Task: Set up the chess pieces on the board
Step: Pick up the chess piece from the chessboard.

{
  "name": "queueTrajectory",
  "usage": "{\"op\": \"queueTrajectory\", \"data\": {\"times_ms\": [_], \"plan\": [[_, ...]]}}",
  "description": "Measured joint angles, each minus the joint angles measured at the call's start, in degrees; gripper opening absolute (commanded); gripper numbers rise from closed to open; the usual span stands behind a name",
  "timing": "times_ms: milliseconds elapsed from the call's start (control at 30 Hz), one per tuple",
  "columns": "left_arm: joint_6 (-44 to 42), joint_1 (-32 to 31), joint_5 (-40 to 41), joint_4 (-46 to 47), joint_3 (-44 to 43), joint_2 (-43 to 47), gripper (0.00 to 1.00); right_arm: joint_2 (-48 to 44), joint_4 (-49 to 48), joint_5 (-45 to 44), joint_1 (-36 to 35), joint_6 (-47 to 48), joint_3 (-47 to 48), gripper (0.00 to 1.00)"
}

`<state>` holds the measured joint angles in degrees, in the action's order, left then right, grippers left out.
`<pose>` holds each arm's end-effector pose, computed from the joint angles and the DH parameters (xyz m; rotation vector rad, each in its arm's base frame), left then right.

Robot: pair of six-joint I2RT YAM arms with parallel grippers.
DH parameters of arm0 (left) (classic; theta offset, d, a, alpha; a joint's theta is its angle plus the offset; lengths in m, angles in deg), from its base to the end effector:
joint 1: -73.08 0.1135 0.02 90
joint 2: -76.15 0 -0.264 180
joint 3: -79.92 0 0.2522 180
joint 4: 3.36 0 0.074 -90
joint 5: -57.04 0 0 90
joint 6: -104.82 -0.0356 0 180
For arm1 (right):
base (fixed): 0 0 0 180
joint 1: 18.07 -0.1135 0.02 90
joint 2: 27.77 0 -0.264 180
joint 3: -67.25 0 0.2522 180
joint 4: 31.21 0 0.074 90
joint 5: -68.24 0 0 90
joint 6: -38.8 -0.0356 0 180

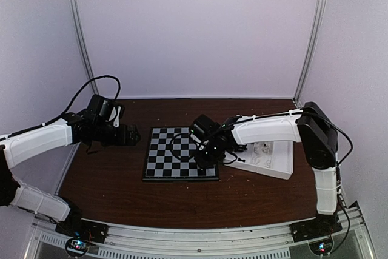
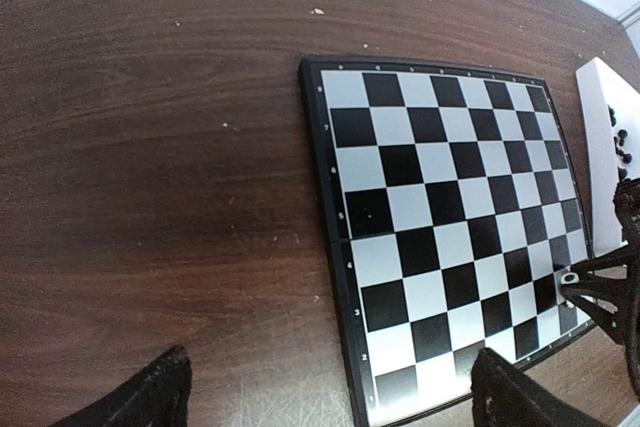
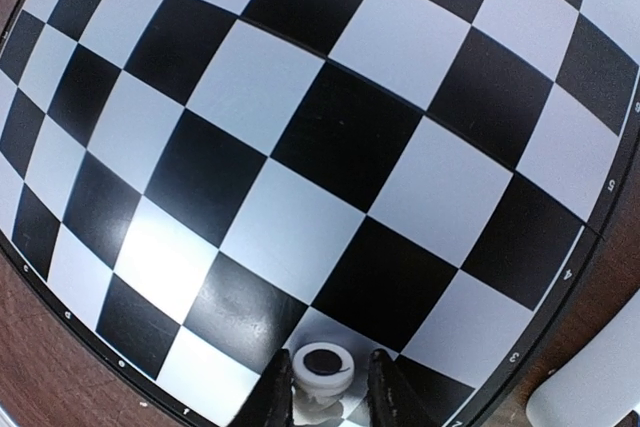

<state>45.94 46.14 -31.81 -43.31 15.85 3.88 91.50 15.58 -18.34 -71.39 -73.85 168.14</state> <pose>0.2342 -0.1182 0.2474 -0.0991 2.4567 -0.4346 0.2578 0.3497 0.1649 -0.7589 2.6976 0.4456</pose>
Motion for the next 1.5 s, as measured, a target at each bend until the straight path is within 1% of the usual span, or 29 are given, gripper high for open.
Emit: {"op": "queueTrajectory", "data": {"times_ms": [333, 500, 667, 867, 1000, 1100, 1233, 1367, 1500], "plan": [[-0.8, -0.2, -5.9, 2.7, 0.1, -0.9, 0.98, -0.7, -1.3, -0.5, 0.0, 0.5, -1.1, 0.22], [-0.7, -2.0, -9.1, 5.8, 0.1, -3.4, 0.98, -5.7, -4.0, -0.5, 0.0, 1.5, -6.5, 0.22], [0.1, -4.7, -11.0, 8.0, 0.1, -6.8, 0.98, -10.5, -5.6, -0.7, 1.2, 1.4, -9.5, 0.22], [0.3, -5.4, -11.5, 8.7, 0.0, -7.5, 0.98, -19.5, -5.6, -3.6, 6.8, 1.3, -16.1, 0.21], [0.3, -5.4, -11.5, 8.9, 0.0, -7.5, 0.98, -25.7, -4.2, -6.8, 13.0, 0.1, -20.9, 0.21], [0.3, -5.6, -12.0, 9.2, 0.0, -7.6, 0.98, -28.1, -3.7, -7.3, 17.5, -0.8, -24.3, 0.21], [0.1, -7.5, -13.0, 10.2, -1.0, -9.3, 0.97, -29.1, -3.6, -4.0, 22.6, -3.3, -27.5, 0.21], [0.0, -12.5, -13.5, 12.9, -4.9, -14.0, 0.95, -29.7, -5.5, 2.9, 22.8, -7.8, -27.6, 0.21], [-0.3, -18.1, -13.0, 18.0, -10.9, -20.6, 0.91, -31.4, -11.1, 10.1, 22.6, -15.2, -27.7, 0.21]]}}
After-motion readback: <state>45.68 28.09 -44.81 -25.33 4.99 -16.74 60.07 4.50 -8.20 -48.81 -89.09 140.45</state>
